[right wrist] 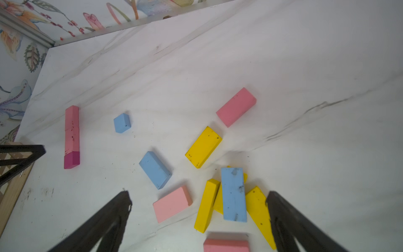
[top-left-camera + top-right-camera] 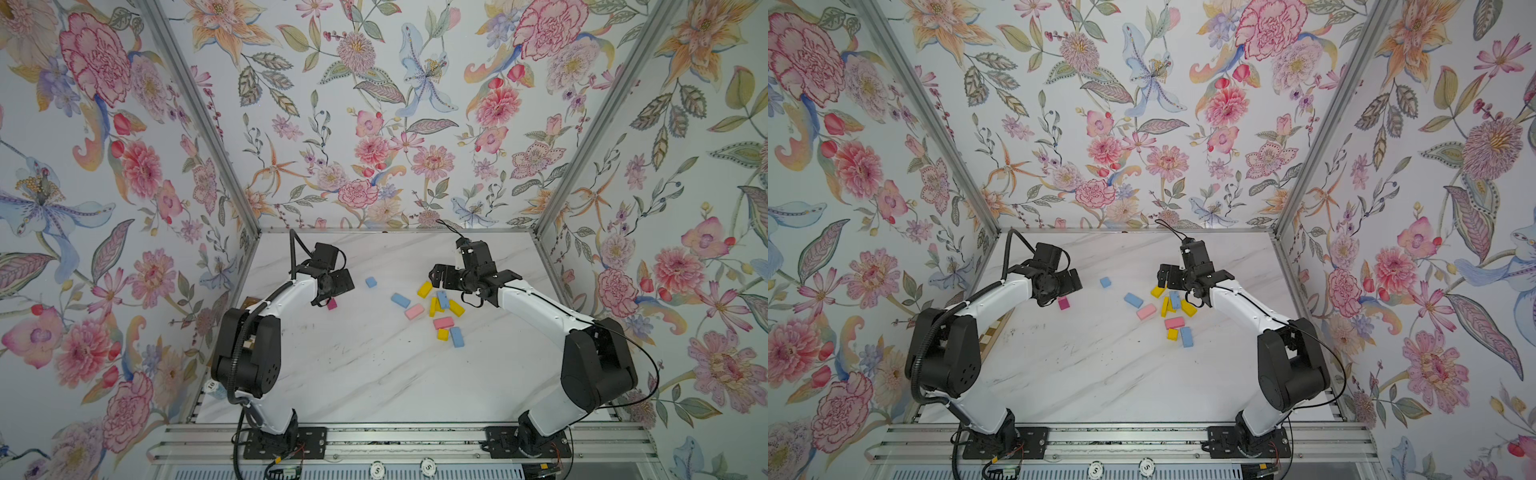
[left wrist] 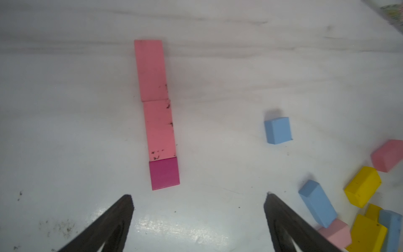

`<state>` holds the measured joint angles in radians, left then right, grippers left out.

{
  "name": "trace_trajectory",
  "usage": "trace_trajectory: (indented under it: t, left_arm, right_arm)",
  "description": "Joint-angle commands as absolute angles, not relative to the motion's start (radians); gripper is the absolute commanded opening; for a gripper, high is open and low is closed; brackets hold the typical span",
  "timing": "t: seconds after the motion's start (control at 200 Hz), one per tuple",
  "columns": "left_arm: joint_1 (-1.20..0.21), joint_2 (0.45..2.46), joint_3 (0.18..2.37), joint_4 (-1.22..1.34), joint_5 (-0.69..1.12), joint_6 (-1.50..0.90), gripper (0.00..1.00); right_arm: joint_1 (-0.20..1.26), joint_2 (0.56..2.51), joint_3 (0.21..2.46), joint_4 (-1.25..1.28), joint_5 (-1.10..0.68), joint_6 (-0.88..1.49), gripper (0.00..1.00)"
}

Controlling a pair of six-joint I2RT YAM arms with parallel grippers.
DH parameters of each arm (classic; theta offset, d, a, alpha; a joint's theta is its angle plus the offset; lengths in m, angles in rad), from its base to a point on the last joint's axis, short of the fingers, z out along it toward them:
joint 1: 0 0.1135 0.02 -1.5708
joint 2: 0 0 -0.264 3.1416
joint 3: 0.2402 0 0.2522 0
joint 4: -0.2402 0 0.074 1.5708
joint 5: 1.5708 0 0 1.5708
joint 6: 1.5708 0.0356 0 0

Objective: Assemble the letter v with building blocks
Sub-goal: Assemble the building block at the center of the board, then adjust the building block at the center of the board.

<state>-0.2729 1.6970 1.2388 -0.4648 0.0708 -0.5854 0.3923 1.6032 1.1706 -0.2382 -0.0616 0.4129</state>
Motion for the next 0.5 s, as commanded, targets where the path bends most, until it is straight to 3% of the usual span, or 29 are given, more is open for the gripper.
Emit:
trace_trajectory:
  t: [0.0, 0.155, 0.495]
  left_arm:
    - [-0.357, 1.692, 1.336, -0.448, 0.162, -0.501, 0.99]
    - [-0.481, 1.799, 1.475, -0.575, 0.005, -0.395, 0.98]
    - [-0.483, 1.800, 1.453, -0.597, -0.061, -0.353, 0.99]
  right_arm:
    - [0.337, 1.550, 1.139, -0.285, -0.041, 0.444, 0.99]
    - [0.256, 1.523, 1.101, -0.322, -0.066, 0.459, 0.99]
    - [0.283, 1.521, 1.046, -0.328, -0.014, 0.425, 0.99]
